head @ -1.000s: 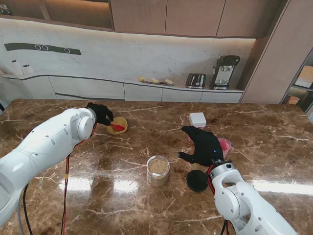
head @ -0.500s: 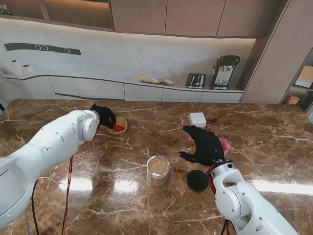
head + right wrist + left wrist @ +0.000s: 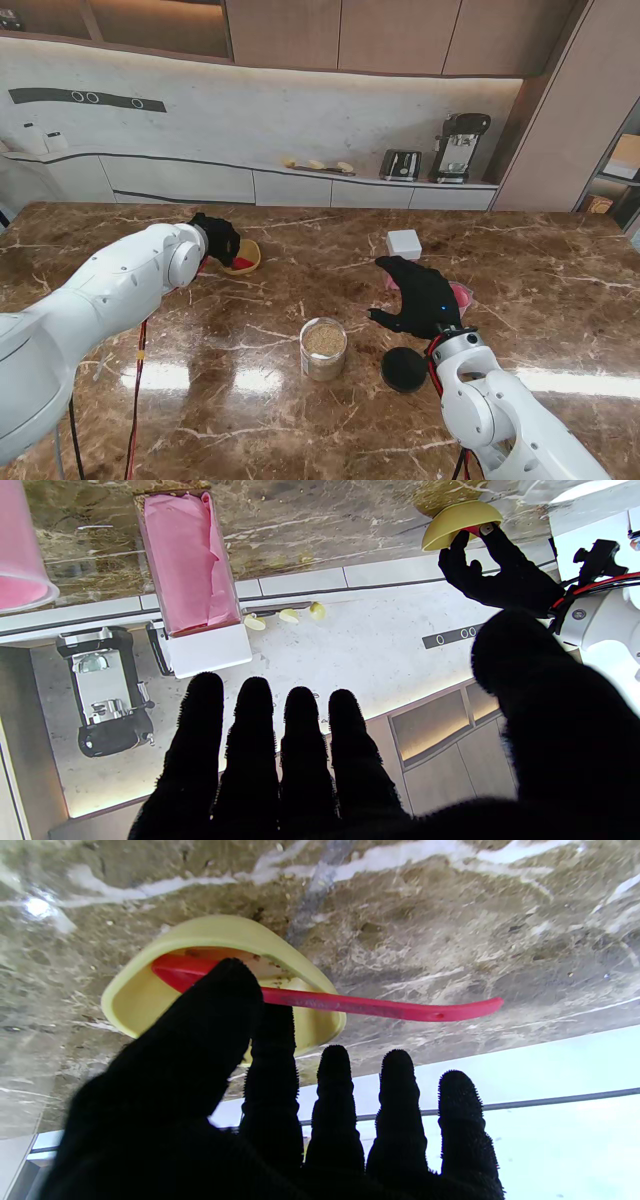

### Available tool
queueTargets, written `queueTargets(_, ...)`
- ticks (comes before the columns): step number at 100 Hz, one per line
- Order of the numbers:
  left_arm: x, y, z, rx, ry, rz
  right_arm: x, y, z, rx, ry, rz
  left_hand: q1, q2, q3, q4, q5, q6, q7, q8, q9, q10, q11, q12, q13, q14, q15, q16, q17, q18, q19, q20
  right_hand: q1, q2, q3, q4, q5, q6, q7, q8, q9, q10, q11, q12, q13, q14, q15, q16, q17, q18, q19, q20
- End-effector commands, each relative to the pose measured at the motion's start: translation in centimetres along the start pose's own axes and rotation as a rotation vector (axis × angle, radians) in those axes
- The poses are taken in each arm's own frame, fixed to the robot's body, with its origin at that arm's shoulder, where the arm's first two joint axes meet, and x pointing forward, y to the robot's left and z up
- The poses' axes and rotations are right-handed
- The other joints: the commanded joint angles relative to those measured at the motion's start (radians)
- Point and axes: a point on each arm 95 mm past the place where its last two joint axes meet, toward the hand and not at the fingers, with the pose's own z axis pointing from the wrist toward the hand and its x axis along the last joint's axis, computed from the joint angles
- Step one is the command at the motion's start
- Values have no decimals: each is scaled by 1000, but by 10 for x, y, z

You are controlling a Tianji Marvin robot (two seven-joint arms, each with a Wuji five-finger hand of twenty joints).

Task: Measure grain into the airtight container

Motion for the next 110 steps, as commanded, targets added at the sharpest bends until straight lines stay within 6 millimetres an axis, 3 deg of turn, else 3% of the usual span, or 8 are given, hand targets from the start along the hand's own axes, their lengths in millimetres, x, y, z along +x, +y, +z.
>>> queueTargets(1,3,-9,2,16,8,22,-1,-6,-3,21,-8,8,26,-38,45,-26,-23,23,33,26,32,-14,26,-6,19,17,31,8,3,-2,45,12,-24,14,29,23,15,-20,-7,-13,-12,3,-17,-14,-12,2,-10,-16,1,-1,0,-8)
queueTargets(44,6,-10,2,9,25,78,-2,-6,-3,17,-9,11,54,-38,53,-29,-91,33,147,151,43,-12,43,-2,31,7,36,-5,24,-24,77,-14,-29,17,51,19,16,-24,-8,-14,-11,4,-16,-14,-8,4,-6,-13,3,5,7,-1)
queueTargets(62,6,-12,1,-4,27,90,-3,-6,-3,17,-10,12,-24,-27,92,-26,-19,112,-17,-10,32,-2,30,-13,16,10,25,-17,10,-22,72,-33,-31,17,56,17,17,-26,-8,-14,-11,5,-17,-15,-7,5,-6,-12,3,4,7,0)
queueTargets(70,6,-13,0,-13,31,105,-3,-6,-3,18,-9,13,-36,-24,95,-29,5,122,-41,-43,30,1,28,-14,13,11,22,-19,11,-27,72,-34,-31,17,58,17,18,-27,-8,-14,-10,6,-16,-14,-8,4,-6,-12,3,5,7,0)
queueTargets(88,6,-13,1,-26,34,128,-3,-6,-3,17,-6,13,-16,-30,77,-34,37,125,-35,-65,36,6,31,-14,15,14,25,-21,28,-49,79,-35,-32,17,61,16,18,-28,-8,-14,-11,3,-16,-15,-6,2,-5,-11,4,6,8,1)
queueTargets(110,7,-11,2,-36,29,135,-4,-6,-3,13,-9,13,63,-40,2,-22,47,92,104,-41,55,5,41,-10,32,15,38,-22,45,-47,120,-33,-32,17,63,16,18,-28,-8,-14,-11,3,-16,-15,-5,4,-6,-11,4,8,8,2)
